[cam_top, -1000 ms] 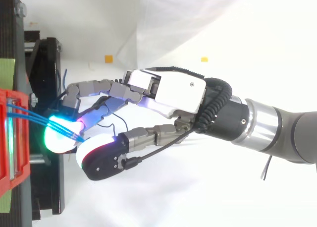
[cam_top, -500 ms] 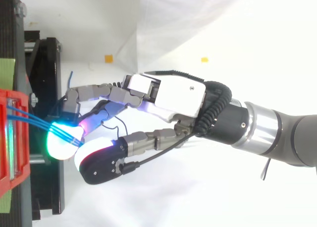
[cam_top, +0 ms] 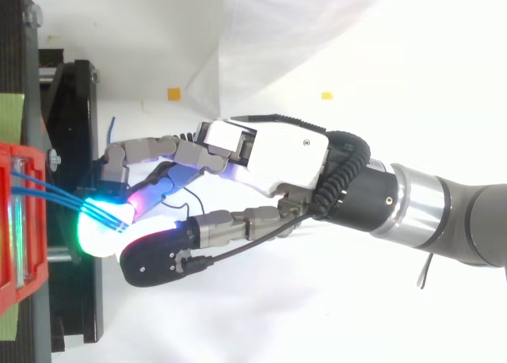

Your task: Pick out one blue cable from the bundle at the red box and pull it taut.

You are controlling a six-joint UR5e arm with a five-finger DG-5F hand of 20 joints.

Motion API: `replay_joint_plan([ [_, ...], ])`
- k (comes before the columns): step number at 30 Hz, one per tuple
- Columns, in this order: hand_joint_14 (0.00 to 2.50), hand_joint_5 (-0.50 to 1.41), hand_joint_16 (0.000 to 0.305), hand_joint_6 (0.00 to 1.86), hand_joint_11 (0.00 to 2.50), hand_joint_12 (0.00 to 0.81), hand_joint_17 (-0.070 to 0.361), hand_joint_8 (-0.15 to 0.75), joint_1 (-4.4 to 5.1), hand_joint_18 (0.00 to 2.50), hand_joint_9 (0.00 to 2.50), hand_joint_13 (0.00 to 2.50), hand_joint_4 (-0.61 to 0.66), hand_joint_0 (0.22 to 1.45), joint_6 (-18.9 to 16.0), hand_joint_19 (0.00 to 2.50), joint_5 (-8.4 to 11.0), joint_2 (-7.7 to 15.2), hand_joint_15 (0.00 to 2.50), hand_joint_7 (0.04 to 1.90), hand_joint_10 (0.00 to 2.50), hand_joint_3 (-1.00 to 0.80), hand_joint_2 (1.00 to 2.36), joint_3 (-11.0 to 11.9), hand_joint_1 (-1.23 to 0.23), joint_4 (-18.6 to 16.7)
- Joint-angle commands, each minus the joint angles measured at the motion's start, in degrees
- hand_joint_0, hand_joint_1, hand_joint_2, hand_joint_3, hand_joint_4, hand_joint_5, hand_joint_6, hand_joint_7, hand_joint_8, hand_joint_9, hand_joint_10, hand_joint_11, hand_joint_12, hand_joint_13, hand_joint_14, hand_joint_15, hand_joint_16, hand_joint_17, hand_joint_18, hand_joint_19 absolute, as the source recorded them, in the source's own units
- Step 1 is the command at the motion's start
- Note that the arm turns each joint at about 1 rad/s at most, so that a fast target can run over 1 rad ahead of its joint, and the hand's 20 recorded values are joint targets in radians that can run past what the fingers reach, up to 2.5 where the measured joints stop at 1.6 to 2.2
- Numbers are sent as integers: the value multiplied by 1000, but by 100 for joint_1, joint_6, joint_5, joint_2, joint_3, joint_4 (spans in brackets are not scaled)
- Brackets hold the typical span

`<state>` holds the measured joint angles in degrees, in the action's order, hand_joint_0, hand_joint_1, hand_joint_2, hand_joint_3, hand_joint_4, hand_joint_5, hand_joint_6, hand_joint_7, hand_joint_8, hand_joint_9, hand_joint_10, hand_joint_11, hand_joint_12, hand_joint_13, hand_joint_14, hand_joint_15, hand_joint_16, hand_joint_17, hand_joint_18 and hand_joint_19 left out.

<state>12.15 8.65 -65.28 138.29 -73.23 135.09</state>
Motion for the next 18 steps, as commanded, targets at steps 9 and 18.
replay_joint_plan([
  [9, 17, -125, 50, 644, 504, 317, 111, 215, -28, 577, 850, 738, 146, 611, -4, 647, -11, -4, 358, 1192, 20, -124, 1022, 1, -607, 0],
  [18, 15, -144, 54, 736, 521, 339, 120, 239, -28, 603, 846, 745, 185, 609, -4, 636, -11, 5, 357, 1026, 19, -74, 1019, 1, -580, 0],
])
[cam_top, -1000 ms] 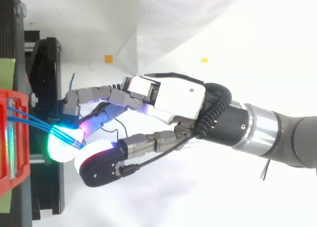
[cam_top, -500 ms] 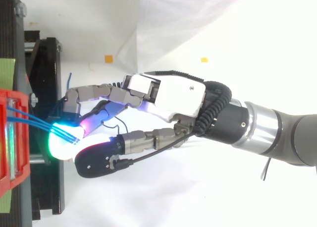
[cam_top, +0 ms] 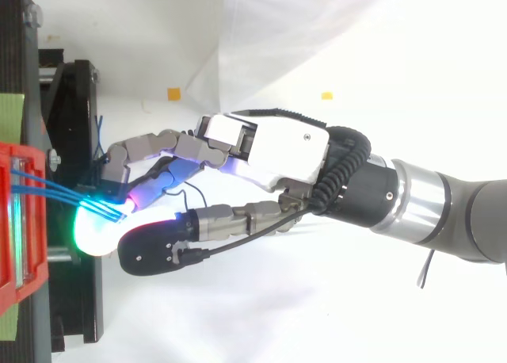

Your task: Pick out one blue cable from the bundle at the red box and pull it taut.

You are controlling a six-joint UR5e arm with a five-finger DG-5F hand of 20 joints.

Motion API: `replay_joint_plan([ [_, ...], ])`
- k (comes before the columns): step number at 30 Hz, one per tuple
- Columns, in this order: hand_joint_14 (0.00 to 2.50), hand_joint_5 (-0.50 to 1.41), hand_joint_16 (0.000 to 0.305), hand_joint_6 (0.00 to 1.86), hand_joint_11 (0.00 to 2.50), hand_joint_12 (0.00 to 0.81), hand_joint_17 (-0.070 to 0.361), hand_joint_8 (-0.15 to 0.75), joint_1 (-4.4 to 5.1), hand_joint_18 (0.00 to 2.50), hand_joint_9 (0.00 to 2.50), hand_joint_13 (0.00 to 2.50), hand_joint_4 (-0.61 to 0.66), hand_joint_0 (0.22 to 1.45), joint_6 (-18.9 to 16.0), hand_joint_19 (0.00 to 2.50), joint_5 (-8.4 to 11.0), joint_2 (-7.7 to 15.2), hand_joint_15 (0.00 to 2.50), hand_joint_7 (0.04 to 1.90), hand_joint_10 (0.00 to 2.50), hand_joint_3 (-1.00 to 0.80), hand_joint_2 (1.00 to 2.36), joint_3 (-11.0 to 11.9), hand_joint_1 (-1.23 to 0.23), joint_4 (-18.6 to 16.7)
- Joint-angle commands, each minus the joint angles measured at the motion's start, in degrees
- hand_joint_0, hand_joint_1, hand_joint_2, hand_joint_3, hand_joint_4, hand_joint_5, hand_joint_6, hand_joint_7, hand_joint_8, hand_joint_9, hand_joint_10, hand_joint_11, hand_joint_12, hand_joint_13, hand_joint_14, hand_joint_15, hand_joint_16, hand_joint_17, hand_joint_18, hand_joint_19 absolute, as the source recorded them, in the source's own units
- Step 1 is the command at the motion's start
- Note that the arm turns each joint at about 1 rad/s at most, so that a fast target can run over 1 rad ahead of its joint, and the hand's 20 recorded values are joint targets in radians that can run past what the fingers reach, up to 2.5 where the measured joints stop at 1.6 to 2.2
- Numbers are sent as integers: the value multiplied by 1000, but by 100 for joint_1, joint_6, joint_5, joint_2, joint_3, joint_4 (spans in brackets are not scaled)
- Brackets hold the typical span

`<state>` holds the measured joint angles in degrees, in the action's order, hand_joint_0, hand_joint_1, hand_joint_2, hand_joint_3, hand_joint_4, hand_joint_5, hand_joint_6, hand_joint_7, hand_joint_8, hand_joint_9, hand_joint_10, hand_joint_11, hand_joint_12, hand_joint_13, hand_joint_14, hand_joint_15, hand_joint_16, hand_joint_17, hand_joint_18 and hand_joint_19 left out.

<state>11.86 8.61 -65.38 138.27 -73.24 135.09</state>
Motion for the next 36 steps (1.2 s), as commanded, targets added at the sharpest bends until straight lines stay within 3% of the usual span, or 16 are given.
replay_joint_plan([
  [1, 15, -145, 54, 737, 521, 338, 120, 239, 0, 604, 846, 744, 183, 609, 0, 629, -1, -1, 354, 1023, 21, -75, 1019, -6, -577, 0],
  [6, 15, -149, 54, 748, 565, 338, 120, 240, -17, 605, 857, 744, 194, 610, -44, 629, -1, -1, 357, 1016, 21, -73, 1019, 2, -573, 0],
  [21, 15, -155, 45, 760, 662, 327, 102, 249, -52, 596, 909, 766, 207, 618, -914, 575, -27, -1, 357, 982, 25, -93, 1019, 2, -560, 79],
  [36, 18, -160, 36, 753, 766, 308, 82, 247, -131, 565, 947, 832, 202, 623, -1213, 549, -273, -1, 436, 982, 28, -103, 1021, 2, -560, 141],
])
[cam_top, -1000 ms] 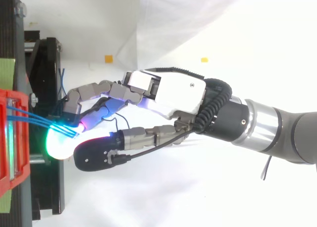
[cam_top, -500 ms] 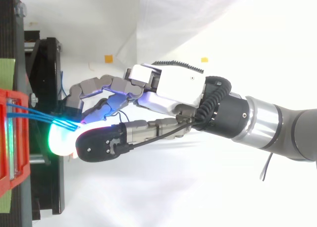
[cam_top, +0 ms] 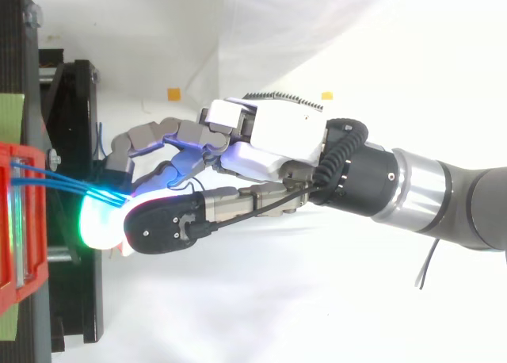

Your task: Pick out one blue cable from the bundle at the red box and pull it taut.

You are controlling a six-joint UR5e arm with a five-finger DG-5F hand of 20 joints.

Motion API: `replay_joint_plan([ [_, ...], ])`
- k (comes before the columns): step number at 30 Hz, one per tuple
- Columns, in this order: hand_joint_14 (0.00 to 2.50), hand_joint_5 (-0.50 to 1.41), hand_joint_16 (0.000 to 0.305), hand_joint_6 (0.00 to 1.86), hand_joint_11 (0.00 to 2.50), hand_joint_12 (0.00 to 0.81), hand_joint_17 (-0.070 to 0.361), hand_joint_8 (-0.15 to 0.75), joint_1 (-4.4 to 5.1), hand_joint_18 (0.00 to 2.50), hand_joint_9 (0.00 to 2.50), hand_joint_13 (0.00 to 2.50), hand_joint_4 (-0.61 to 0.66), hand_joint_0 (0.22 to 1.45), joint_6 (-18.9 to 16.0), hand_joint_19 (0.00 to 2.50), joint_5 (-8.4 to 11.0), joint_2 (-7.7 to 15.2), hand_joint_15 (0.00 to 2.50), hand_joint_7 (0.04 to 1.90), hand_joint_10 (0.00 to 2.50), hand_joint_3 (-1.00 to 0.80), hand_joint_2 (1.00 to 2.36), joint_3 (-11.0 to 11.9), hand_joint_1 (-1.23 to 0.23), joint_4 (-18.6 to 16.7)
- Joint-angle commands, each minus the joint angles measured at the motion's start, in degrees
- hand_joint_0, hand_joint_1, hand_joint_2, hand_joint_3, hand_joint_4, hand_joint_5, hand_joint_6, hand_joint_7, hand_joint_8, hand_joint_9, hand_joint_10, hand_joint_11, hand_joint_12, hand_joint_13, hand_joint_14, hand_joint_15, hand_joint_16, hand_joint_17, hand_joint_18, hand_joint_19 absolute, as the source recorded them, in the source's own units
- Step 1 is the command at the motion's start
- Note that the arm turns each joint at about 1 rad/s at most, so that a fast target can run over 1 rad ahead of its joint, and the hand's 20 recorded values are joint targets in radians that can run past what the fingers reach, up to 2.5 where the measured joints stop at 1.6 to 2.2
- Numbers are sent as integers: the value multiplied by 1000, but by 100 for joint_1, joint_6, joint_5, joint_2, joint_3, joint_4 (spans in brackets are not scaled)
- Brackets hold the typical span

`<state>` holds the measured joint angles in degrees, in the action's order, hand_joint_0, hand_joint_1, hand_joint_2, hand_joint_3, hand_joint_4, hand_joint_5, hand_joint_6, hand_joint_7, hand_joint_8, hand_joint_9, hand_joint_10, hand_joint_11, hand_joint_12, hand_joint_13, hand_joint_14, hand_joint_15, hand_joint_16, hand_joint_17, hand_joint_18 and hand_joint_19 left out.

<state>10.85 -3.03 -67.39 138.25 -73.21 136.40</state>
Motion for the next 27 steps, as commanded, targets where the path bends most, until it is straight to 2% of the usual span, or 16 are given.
replay_joint_plan([
  [1, 20, -160, 36, 753, 778, 310, 81, 251, -31, 566, 952, 838, 202, 623, -49, 548, -73, 0, 449, 982, 27, -100, 1022, 9, -560, 9],
  [9, 25, -162, 35, 752, 929, 319, 78, 259, -92, 581, 1043, 978, 203, 625, -102, 546, -152, 0, 630, 990, 29, -104, 1023, 9, -558, 18],
  [13, 29, -164, 34, 753, 1110, 316, 77, 273, -101, 600, 1108, 1113, 208, 627, -102, 551, -178, 0, 834, 982, 30, -105, 1023, 9, -555, 18],
  [24, 26, -168, 40, 755, 1406, 282, 91, 272, -127, 831, 1208, 1322, 208, 632, -110, 882, -178, -9, 1312, 980, 26, -114, 1024, 9, -546, 18],
  [26, 25, -168, 40, 755, 1426, 280, 90, 272, -127, 831, 1217, 1331, 209, 632, -110, 901, -196, -9, 1336, 977, 22, -114, 1025, 9, -545, 18],
  [27, 24, -168, 40, 755, 1433, 276, 91, 272, -127, 832, 1219, 1337, 214, 633, -119, 901, -301, -9, 1350, 977, 22, -116, 1025, 9, -544, 27],
])
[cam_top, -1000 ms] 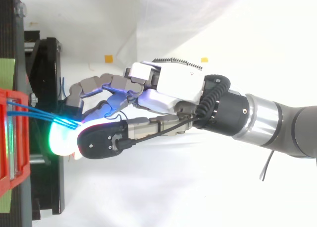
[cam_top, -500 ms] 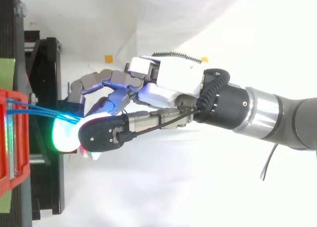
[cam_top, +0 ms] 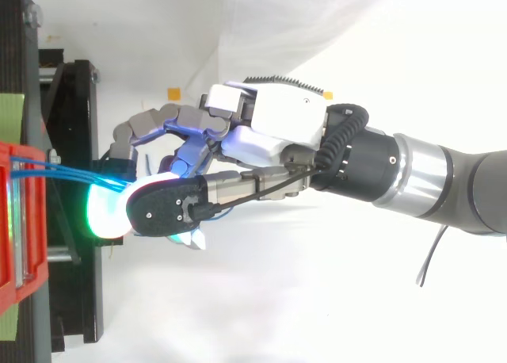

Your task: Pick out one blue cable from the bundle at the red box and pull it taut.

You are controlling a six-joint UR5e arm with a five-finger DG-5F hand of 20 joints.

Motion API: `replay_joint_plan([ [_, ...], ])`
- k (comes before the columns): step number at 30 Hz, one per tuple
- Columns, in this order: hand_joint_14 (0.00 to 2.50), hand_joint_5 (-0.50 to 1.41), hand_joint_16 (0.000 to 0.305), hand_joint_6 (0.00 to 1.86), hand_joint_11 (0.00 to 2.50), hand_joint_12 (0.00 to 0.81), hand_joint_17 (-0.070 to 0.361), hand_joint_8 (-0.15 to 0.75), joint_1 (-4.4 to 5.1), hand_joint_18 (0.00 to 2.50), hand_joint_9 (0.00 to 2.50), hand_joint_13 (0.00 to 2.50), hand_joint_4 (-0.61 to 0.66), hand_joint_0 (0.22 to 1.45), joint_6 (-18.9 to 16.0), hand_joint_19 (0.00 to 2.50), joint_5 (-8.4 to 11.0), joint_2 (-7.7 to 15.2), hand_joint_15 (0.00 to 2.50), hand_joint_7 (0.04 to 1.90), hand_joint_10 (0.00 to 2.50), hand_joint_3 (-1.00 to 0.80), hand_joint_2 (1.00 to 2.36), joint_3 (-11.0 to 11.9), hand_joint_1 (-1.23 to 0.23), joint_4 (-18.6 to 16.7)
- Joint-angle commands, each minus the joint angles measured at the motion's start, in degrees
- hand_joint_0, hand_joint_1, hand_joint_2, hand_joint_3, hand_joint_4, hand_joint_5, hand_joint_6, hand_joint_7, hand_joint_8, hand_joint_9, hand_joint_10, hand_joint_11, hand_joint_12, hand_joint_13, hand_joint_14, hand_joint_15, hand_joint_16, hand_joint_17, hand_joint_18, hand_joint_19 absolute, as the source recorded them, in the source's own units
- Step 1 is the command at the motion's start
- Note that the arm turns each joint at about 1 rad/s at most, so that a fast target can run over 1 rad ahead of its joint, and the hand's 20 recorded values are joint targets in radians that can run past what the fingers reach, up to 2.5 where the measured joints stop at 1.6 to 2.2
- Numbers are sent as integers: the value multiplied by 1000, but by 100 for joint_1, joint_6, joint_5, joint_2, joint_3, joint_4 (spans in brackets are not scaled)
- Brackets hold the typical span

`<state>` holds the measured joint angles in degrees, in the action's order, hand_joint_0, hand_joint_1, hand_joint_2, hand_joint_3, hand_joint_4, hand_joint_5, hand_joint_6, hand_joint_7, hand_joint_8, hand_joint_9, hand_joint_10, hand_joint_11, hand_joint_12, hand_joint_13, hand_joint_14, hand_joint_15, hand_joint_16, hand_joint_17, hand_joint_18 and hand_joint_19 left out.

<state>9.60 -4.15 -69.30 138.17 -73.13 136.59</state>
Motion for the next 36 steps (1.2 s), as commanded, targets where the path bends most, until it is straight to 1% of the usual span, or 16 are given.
replay_joint_plan([
  [1, 25, -168, 40, 755, 1435, 277, 91, 270, -2, 833, 1221, 1336, 210, 633, -7, 910, -154, -18, 1349, 978, 23, -114, 1025, 0, -544, 17],
  [3, 24, -169, 41, 755, 1433, 279, 91, 270, -2, 833, 1221, 1329, 216, 633, -7, 910, -251, -27, 1347, 976, 23, -113, 1025, 0, -544, 79],
  [4, 24, -169, 41, 755, 1444, 279, 92, 266, -2, 834, 1221, 1328, 211, 634, -7, 910, -251, -27, 1340, 979, 22, -117, 1025, 0, -544, 79],
  [6, 24, -169, 41, 755, 1438, 273, 93, 267, -2, 827, 1222, 1323, 216, 634, 2, 901, -268, -27, 1348, 966, 22, -115, 1024, 0, -544, 219],
  [8, 25, -169, 42, 755, 1438, 274, 94, 268, -2, 823, 1223, 1321, 212, 635, 28, 899, -286, -106, 1347, 969, 22, -119, 1024, 0, -545, 448],
  [10, 24, -169, 42, 754, 1451, 281, 93, 267, -2, 822, 1223, 1321, 211, 636, 81, 900, -286, -159, 1345, 971, 22, -121, 1024, 0, -548, 589],
  [13, 25, -169, 42, 754, 1454, 275, 94, 268, -2, 817, 1223, 1319, 214, 636, 125, 891, -286, -221, 1340, 971, 22, -122, 1024, 0, -550, 694],
  [14, 27, -169, 42, 753, 1450, 278, 94, 269, -2, 816, 1223, 1318, 214, 636, 195, 891, -286, -256, 1339, 977, 22, -122, 1025, 0, -550, 835],
  [16, 25, -169, 42, 753, 1452, 275, 94, 269, -2, 816, 1224, 1318, 214, 637, 239, 893, -286, -300, 1351, 976, 22, -123, 1025, 0, -551, 949],
  [20, 24, -169, 42, 753, 1448, 276, 94, 269, -2, 815, 1223, 1319, 213, 637, 309, 892, -321, -379, 1347, 969, 22, -124, 1025, 0, -553, 1292],
  [24, 25, -169, 42, 752, 1453, 275, 94, 270, -11, 813, 1224, 1319, 214, 637, 344, 891, -356, -467, 1353, 970, 21, -122, 1025, 0, -557, 1511],
  [26, 25, -169, 42, 752, 1441, 280, 94, 271, -2, 813, 1225, 1320, 218, 638, 353, 892, -356, -502, 1346, 972, 22, -125, 1025, 0, -559, 1555],
  [27, 24, -169, 42, 751, 1456, 279, 94, 269, -11, 811, 1224, 1321, 209, 637, 406, 891, -356, -528, 1341, 965, 21, -122, 1025, 0, -560, 1661],
  [31, 25, -169, 42, 751, 1452, 277, 94, 265, -11, 810, 1225, 1317, 216, 637, 547, 893, -356, -695, 1347, 966, 22, -124, 1025, 0, -566, 1863],
  [36, 24, -168, 42, 749, 1451, 280, 94, 272, -11, 809, 1227, 1318, 214, 638, 626, 900, -347, -774, 1340, 970, 24, -123, 1025, 0, -571, 2039],
])
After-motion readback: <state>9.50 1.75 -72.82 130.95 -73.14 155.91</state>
